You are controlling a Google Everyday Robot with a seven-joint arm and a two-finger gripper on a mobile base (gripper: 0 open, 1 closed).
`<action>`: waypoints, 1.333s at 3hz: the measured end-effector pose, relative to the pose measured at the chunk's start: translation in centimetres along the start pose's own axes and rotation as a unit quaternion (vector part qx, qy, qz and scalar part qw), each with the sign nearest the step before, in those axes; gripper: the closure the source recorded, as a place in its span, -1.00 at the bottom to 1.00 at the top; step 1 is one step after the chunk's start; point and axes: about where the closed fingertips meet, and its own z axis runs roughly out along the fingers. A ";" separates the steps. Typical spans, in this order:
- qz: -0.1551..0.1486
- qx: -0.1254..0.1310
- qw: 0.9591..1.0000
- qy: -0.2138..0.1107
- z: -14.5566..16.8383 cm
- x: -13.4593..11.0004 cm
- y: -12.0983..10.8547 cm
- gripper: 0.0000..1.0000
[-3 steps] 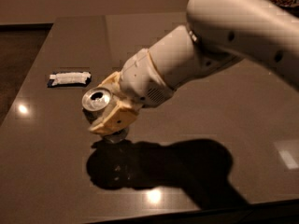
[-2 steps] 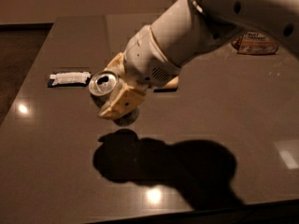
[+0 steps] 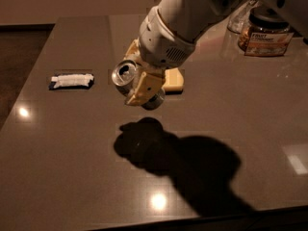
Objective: Knock 7up can over
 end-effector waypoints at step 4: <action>-0.098 -0.047 0.983 0.147 4.2 5.5 0.7 -0.37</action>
Offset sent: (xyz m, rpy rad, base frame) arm 0.0132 -0.0254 -0.0517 -0.2948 -0.0964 0.1070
